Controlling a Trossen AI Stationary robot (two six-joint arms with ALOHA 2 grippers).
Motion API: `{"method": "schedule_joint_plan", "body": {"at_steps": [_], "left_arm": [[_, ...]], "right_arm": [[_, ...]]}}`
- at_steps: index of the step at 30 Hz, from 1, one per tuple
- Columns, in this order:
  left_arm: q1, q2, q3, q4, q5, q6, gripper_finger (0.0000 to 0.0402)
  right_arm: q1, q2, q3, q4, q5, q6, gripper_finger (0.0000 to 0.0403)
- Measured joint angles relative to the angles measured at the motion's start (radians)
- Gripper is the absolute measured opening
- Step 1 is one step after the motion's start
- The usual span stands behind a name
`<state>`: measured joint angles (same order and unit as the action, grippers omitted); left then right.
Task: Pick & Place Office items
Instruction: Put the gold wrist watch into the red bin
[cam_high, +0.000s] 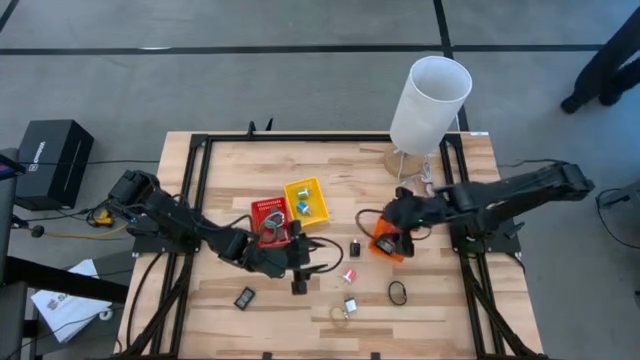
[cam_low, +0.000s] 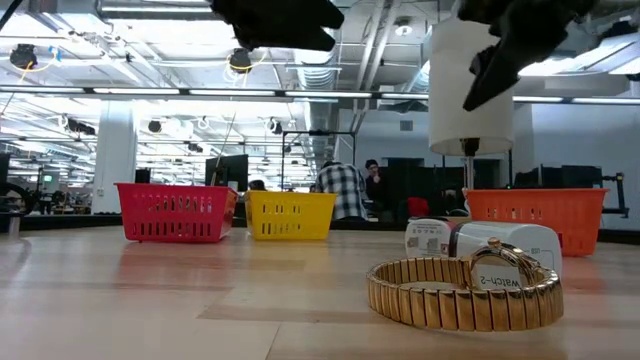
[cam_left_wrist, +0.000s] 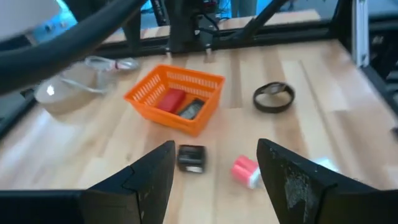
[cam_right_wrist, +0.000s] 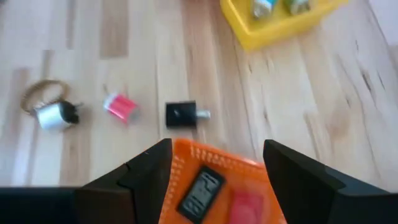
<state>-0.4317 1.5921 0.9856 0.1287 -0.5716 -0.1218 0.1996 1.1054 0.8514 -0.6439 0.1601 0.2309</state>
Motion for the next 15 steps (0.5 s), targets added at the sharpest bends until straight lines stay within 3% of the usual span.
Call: {"method": "schedule_joint_plan", "body": {"at_steps": [5, 9, 15], "left_arm": [[-0.010, 0.000, 0.000, 0.000, 0.099, -0.154, 0.0222], [-0.017, 0.017, 0.001, 0.021, 0.189, -0.175, 0.0222], [-0.041, 0.156, 0.001, 0.185, 0.205, -0.170, 0.0222]], "right_arm": [[0.057, -0.137, -0.236, 0.272, -0.002, 0.045, 0.0244], [0.091, -0.207, -0.396, 0.556, -0.001, 0.050, 0.0244], [0.099, -0.230, -0.424, 0.731, -0.002, -0.105, 0.0244]]}}
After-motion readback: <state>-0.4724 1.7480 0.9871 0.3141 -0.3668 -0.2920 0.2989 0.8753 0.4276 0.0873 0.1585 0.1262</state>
